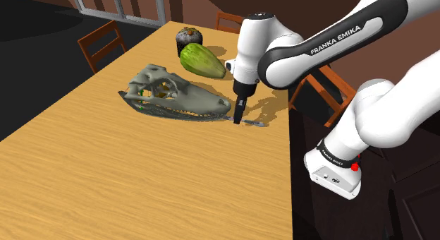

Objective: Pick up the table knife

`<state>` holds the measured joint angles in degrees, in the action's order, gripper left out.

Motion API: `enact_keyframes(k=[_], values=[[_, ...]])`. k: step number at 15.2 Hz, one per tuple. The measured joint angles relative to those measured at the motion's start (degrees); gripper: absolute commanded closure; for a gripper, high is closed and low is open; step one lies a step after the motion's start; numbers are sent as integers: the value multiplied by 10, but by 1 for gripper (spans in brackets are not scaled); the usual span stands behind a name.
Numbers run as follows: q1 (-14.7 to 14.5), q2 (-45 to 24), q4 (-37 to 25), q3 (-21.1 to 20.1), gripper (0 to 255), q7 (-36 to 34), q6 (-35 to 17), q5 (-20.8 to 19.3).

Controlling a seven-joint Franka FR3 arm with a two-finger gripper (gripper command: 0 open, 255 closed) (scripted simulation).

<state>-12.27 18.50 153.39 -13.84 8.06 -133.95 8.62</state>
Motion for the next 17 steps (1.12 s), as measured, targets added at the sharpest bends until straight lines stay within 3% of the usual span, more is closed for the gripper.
enact_keyframes(k=[4,5,17], values=[[1,-27,10,-4,0,-2,-37,-2],[1,-30,12,-4,255,-2,-41,-2],[1,-24,9,-4,255,-2,-34,-1]])
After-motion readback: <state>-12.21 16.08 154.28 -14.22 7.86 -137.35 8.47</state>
